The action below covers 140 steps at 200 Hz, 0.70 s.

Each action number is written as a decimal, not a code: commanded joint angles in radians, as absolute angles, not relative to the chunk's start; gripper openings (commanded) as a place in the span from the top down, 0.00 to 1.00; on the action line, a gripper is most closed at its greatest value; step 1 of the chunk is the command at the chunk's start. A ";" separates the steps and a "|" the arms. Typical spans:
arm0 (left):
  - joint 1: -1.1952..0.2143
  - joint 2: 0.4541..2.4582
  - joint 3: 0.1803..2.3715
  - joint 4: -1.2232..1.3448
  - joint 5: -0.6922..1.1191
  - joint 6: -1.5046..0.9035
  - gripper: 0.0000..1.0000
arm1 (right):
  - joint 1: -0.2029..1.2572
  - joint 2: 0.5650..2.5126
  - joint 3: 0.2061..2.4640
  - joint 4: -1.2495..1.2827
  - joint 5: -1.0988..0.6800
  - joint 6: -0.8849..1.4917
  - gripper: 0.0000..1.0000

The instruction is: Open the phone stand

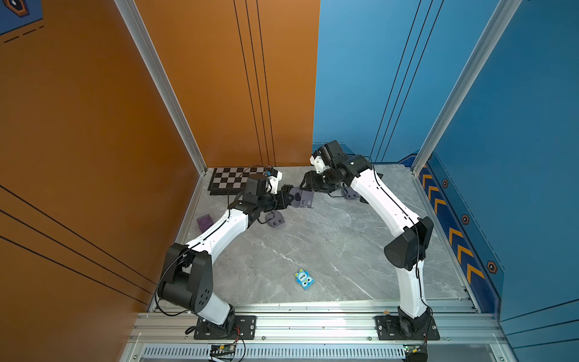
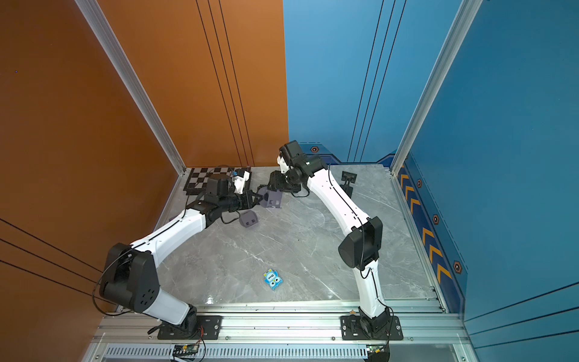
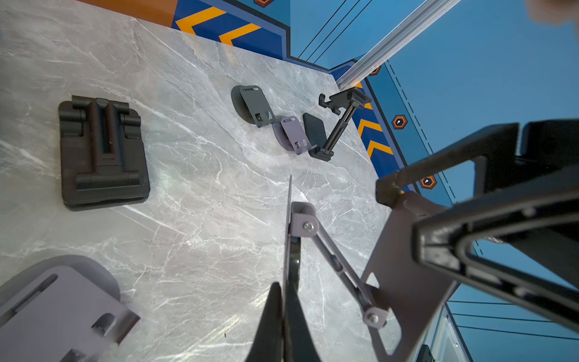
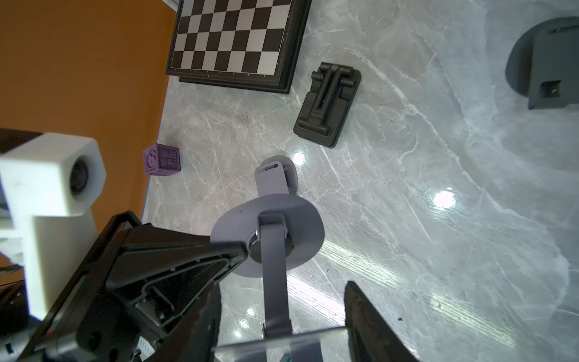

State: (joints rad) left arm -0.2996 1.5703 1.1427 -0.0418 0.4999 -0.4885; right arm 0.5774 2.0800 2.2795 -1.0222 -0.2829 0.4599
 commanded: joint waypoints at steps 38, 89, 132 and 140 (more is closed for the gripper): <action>-0.228 1.694 1.176 -0.100 0.344 -0.565 1.00 | 0.613 1.941 2.281 -1.124 -0.229 0.394 0.67; -0.229 1.677 1.163 -0.073 0.375 -0.578 1.00 | 0.613 1.963 2.285 -1.122 -0.237 0.402 0.64; -0.239 1.633 1.146 -0.069 0.394 -0.564 1.00 | 0.604 2.012 2.308 -1.109 -0.286 0.428 0.59; -0.242 1.623 1.143 -0.070 0.395 -0.560 1.00 | 0.602 2.025 2.319 -1.109 -0.295 0.432 0.57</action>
State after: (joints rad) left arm -0.2897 1.6310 1.1767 -0.0170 0.5442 -0.5468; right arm 0.5953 2.0682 2.2669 -1.0294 -0.2050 0.4194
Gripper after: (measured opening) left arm 0.048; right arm 0.595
